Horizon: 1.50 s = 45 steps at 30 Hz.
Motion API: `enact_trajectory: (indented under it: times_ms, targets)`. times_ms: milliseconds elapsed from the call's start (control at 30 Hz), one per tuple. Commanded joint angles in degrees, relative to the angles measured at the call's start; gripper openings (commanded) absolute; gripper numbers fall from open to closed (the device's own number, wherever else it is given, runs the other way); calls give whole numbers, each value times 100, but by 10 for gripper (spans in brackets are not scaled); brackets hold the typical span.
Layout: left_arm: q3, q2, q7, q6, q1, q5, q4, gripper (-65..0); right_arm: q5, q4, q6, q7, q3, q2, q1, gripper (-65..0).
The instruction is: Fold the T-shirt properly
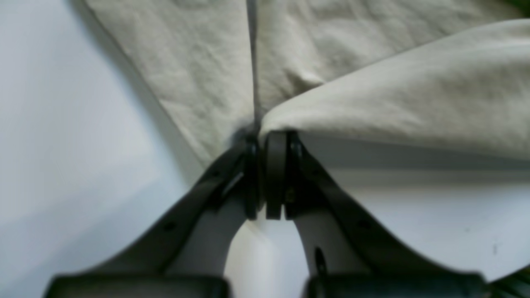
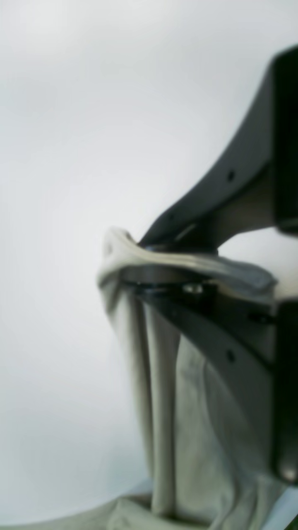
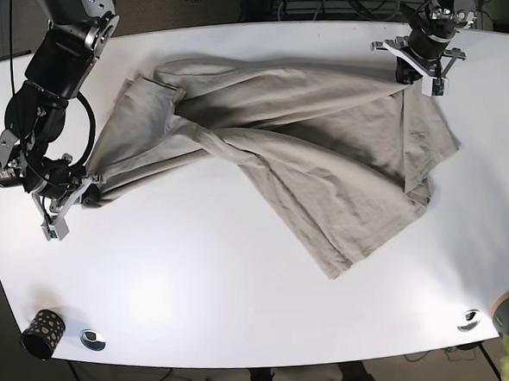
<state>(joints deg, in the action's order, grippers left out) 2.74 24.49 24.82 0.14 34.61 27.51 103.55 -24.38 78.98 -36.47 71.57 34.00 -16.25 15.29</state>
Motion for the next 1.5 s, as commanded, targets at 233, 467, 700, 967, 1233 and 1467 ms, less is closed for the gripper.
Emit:
enact_trajectory:
  times_ms: [233, 467, 700, 967, 1233, 1467]
  targets:
    - [29, 78, -95, 17, 7, -3, 173, -650, 605, -553, -6, -181, 16, -129, 1254, -361]
    - [11, 70, -95, 17, -19, -3, 173, -650, 658, -527, -41, -23, 16, -182, 1719, -128]
    - [20, 61, -95, 17, -178, -3, 190, -650, 341, 300, -59, 355, 42, -199, 1104, -125]
    - [3, 43, -77, 17, -318, 14, 375, -646, -511, 704, -15, 320, 42, -225, -39, -125]
    - [-6, 34, -69, 17, -380, 32, 463, -499, -520, 502, -32, -445, 33, -217, -549, -125]
    - [11, 34, -95, 17, -512, 32, 472, -347, -511, -773, -50, -1043, -2, -384, -179, -125]
